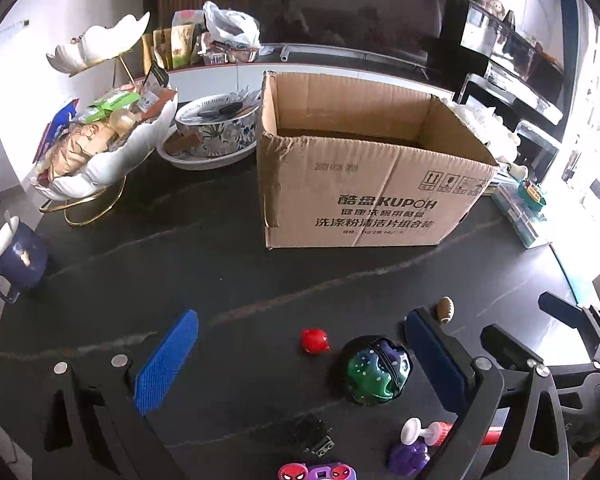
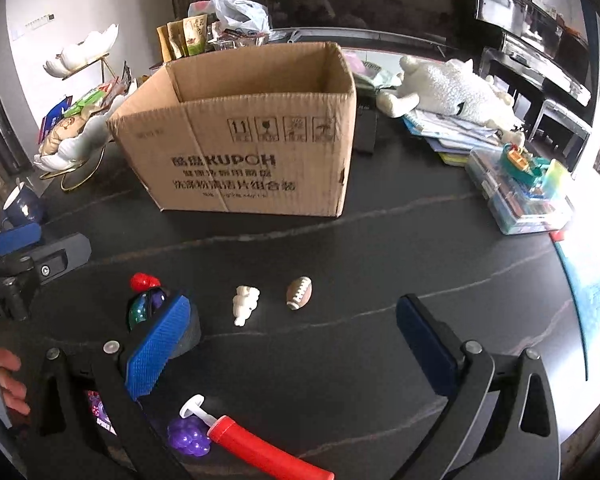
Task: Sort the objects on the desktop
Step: 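Withdraw both open grippers from the box back over the table toys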
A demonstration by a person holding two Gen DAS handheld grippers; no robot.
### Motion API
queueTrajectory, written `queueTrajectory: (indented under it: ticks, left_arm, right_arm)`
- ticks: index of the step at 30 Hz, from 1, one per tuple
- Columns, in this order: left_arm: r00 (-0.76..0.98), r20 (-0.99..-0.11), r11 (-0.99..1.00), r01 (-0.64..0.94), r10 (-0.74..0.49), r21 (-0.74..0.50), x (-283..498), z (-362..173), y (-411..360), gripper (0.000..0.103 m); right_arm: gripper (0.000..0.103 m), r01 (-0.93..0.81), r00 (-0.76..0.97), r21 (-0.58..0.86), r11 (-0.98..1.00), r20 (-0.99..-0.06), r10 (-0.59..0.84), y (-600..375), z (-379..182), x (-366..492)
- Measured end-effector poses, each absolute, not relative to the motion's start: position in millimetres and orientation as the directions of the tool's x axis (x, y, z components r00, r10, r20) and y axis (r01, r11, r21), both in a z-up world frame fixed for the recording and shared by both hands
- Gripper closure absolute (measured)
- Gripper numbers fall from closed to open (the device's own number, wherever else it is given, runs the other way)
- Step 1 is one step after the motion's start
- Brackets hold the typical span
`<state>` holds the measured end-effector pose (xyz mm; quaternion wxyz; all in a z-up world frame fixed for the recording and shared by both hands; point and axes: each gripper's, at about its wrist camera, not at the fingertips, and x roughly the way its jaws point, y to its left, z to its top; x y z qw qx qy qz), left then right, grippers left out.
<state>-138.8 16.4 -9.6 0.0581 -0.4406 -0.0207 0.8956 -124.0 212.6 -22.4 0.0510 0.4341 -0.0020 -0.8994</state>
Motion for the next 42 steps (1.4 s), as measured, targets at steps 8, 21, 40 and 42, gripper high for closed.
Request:
queueTrajectory:
  ticks: [8, 21, 40, 42]
  left_arm:
    - [-0.566, -0.820, -0.996, -0.054, 0.089, -0.071, -140.5, -19.0, 10.2, 0.001]
    - [-0.585, -0.810, -0.999, -0.039, 0.028, -0.007, -143.9, -28.3, 13.2, 0.001]
    - [-0.559, -0.829, -0.999, -0.036, 0.027, -0.008, -156.9, -51.4, 10.6, 0.006]
    - [-0.559, -0.827, -0.998, -0.047, 0.055, -0.034, -151.7, -45.9, 10.6, 0.009]
  right_arm:
    - [0.001, 0.085, -0.594, 0.065, -0.994, -0.798, -0.103, 215.7, -37.2, -123.0]
    - [0.003, 0.097, -0.563, 0.053, -0.994, -0.820, -0.099, 216.4, -54.5, -134.0]
    - [0.006, 0.087, -0.541, 0.056, -0.995, -0.835, -0.095, 224.1, -70.7, -148.1]
    - [0.007, 0.091, -0.540, 0.057, -0.994, -0.836, -0.097, 223.7, -70.8, -147.6]
